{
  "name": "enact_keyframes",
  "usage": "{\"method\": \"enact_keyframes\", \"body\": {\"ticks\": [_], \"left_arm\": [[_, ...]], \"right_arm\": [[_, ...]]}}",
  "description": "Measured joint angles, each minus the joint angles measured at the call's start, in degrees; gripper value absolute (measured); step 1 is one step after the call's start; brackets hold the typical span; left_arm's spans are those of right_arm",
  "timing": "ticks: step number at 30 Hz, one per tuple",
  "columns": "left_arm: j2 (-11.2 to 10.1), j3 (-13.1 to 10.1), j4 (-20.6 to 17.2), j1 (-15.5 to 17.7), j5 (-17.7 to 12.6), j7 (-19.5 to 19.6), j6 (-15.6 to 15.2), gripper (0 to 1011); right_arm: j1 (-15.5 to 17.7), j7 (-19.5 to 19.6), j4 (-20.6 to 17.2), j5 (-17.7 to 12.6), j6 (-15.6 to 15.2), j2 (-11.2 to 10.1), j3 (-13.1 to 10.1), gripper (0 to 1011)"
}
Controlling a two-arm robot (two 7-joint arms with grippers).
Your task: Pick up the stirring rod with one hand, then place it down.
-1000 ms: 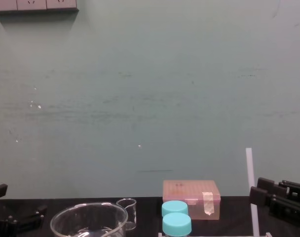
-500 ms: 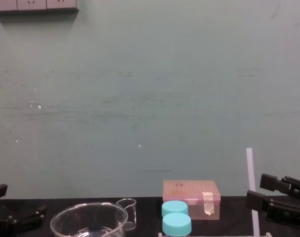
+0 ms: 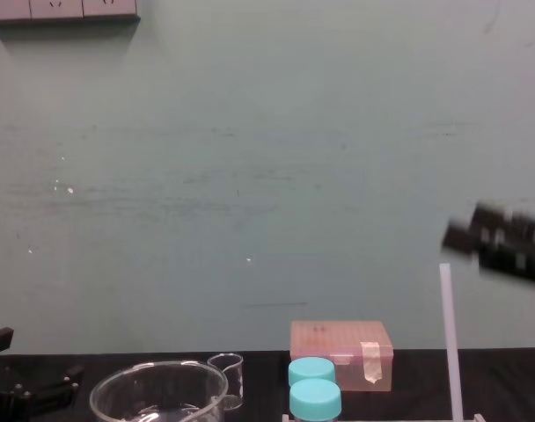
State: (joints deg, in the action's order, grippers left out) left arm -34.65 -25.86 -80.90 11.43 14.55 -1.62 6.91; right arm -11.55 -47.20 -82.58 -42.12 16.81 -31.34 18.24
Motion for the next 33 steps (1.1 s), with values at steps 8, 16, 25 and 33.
{"method": "enact_keyframes", "body": {"ticks": [8, 16, 25, 33], "left_arm": [[0.0, 0.0, 0.0, 0.0, 0.0, 0.0, 0.0, 1005], [0.0, 0.0, 0.0, 0.0, 0.0, 0.0, 0.0, 1005], [0.0, 0.0, 0.0, 0.0, 0.0, 0.0, 0.0, 1005], [0.0, 0.0, 0.0, 0.0, 0.0, 0.0, 0.0, 1005]], "right_arm": [[-0.1, 13.9, -6.3, 3.3, -1.9, 2.9, -3.2, 1000], [-1.4, 34.9, -3.9, 16.6, -3.0, 9.9, -4.3, 1000], [-5.7, 45.4, 9.7, 26.4, -0.8, 16.5, -4.0, 1000], [-6.4, 45.8, 13.4, 28.0, -1.6, 17.8, -4.1, 1000]]}}
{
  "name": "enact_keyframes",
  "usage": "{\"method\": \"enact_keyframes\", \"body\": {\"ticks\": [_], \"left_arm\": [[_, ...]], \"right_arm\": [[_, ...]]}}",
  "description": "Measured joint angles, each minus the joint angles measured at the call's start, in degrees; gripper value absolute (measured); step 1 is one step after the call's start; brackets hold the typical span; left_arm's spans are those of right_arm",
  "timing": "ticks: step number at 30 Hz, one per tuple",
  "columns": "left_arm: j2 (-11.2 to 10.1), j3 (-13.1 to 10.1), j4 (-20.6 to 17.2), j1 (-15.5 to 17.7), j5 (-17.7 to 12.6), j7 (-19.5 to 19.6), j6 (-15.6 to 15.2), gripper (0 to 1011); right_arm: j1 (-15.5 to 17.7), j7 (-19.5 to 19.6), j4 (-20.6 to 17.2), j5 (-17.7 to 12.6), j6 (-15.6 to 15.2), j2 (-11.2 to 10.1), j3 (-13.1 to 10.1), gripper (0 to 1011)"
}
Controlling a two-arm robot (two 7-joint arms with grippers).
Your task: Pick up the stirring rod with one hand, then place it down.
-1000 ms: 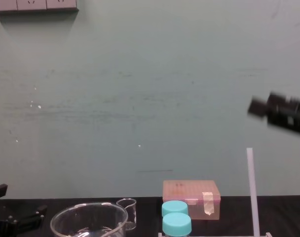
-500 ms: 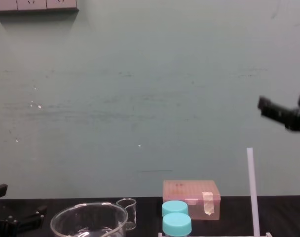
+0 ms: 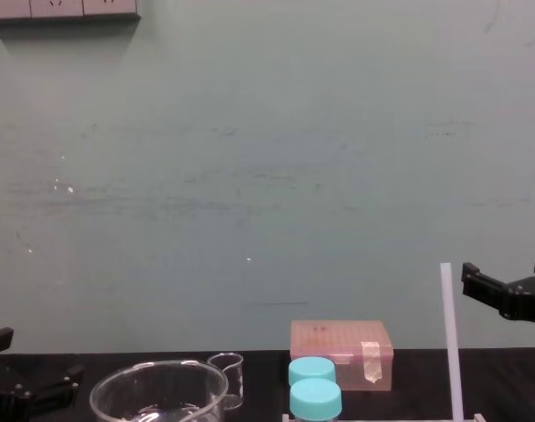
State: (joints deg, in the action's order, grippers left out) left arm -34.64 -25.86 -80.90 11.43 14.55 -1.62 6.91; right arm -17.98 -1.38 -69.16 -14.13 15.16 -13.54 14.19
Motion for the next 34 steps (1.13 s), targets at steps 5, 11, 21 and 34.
{"method": "enact_keyframes", "body": {"ticks": [5, 11, 21, 34], "left_arm": [[0.0, 0.0, 0.0, 0.0, 0.0, 0.0, 0.0, 1005], [0.0, 0.0, 0.0, 0.0, 0.0, 0.0, 0.0, 1005], [0.0, 0.0, 0.0, 0.0, 0.0, 0.0, 0.0, 1005], [0.0, 0.0, 0.0, 0.0, 0.0, 0.0, 0.0, 1005]], "right_arm": [[0.0, -0.1, 0.3, 0.2, -0.6, 0.2, -0.2, 1000], [0.0, 0.0, 0.2, 0.1, -0.5, 0.1, -0.2, 1000], [0.0, 0.0, 0.1, 0.1, -0.4, 0.1, -0.1, 1000], [0.0, 0.0, 0.0, 0.0, -0.2, 0.0, -0.1, 1000]]}}
